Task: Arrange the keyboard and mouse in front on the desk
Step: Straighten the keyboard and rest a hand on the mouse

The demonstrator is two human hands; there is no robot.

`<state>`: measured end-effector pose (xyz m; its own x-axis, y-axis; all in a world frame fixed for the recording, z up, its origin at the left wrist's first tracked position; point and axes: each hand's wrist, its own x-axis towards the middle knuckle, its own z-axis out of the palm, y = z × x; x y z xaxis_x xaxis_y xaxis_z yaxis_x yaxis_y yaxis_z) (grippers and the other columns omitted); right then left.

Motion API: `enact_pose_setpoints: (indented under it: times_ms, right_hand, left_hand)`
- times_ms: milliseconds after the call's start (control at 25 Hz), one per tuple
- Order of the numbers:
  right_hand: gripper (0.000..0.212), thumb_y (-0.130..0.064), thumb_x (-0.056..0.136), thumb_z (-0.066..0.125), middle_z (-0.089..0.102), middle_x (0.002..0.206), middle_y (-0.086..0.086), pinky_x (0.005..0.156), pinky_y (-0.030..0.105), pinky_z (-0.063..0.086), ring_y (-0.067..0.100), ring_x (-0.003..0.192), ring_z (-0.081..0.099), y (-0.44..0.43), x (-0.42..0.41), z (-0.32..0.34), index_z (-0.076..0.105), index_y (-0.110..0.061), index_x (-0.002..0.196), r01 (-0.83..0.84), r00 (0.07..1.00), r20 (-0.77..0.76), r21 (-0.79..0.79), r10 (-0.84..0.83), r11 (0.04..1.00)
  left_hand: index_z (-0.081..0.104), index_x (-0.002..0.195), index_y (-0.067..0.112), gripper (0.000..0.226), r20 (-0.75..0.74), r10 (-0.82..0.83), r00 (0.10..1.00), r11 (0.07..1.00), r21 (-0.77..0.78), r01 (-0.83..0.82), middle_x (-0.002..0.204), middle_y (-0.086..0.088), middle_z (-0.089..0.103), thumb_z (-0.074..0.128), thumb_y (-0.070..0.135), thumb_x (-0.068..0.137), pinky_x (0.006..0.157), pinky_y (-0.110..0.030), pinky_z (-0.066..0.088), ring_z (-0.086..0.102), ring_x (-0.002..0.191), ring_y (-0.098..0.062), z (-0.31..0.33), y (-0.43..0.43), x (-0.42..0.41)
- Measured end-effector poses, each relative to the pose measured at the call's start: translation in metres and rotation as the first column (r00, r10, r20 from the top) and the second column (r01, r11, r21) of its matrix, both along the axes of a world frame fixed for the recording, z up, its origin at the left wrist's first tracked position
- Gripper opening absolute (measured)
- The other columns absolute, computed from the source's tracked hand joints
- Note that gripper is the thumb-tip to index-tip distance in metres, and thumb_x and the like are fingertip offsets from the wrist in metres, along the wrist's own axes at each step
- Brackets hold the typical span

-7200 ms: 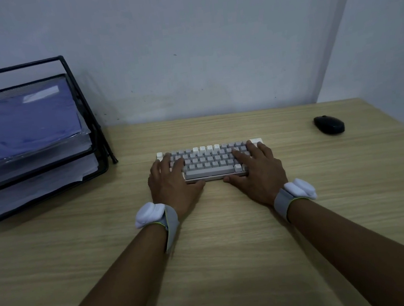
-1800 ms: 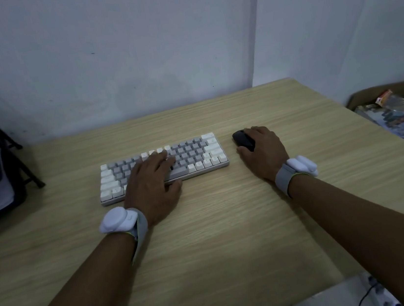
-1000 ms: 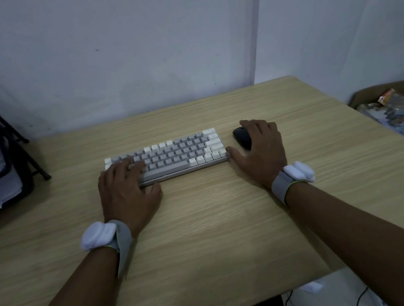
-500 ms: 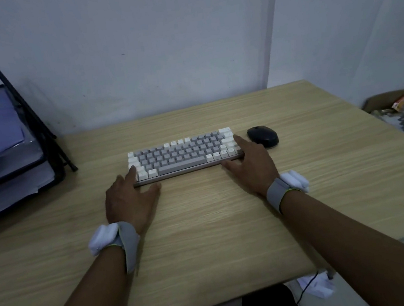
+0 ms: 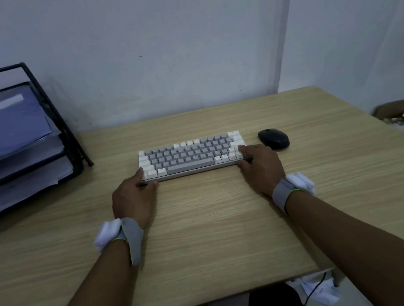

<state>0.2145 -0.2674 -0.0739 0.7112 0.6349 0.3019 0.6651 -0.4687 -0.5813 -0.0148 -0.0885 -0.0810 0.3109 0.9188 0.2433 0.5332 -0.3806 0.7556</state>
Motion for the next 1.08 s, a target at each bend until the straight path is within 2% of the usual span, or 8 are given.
enact_pose_setpoints:
  times_ms: [160,360,760,1080]
  right_hand:
    - [0.041,-0.022,0.092,0.062,0.061,0.133,0.014,0.105,0.036,0.038,0.029,0.123,0.053,-0.0004,-0.0015,0.002,0.059,-0.013,0.132,0.003,1.0,-0.011,0.021,-0.003,1.0]
    - [0.04,-0.022,0.092,0.061,0.062,0.132,0.013,0.106,0.037,0.039,0.028,0.123,0.053,-0.002,-0.0028,0.0026,0.06,-0.013,0.132,-0.009,1.0,-0.011,0.02,0.01,1.0]
    - [0.041,-0.02,0.094,0.06,0.063,0.13,0.012,0.106,0.036,0.038,0.028,0.121,0.054,-0.004,-0.0043,0.0019,0.057,-0.015,0.134,-0.043,0.999,-0.022,0.027,0.044,0.999]
    - [0.035,-0.017,0.091,0.062,0.066,0.126,0.012,0.105,0.037,0.04,0.027,0.118,0.056,-0.0054,-0.0025,0.0008,0.064,-0.01,0.126,-0.074,0.997,-0.007,0.049,0.074,0.996]
  left_hand:
    - [0.059,0.131,0.021,0.049,0.01,0.033,0.999,0.999,-0.005,-0.033,0.126,-0.01,0.065,0.066,0.034,0.085,0.091,-0.02,0.034,0.058,0.117,-0.027,0.0004,-0.0013,0.0003]
    - [0.058,0.132,0.02,0.047,0.002,0.065,0.998,0.998,-0.013,-0.065,0.129,-0.011,0.063,0.063,0.034,0.087,0.099,-0.028,0.038,0.056,0.12,-0.029,0.0034,-0.0035,0.0012]
    - [0.057,0.133,0.021,0.047,0.019,0.084,0.996,0.996,-0.025,-0.084,0.131,-0.011,0.061,0.062,0.03,0.087,0.102,-0.031,0.038,0.055,0.122,-0.029,0.0035,-0.0033,0.0016]
    - [0.058,0.132,0.021,0.046,0.017,0.09,0.996,0.996,-0.02,-0.089,0.131,-0.011,0.061,0.061,0.031,0.088,0.1,-0.03,0.038,0.055,0.121,-0.029,0.0028,-0.005,0.0002]
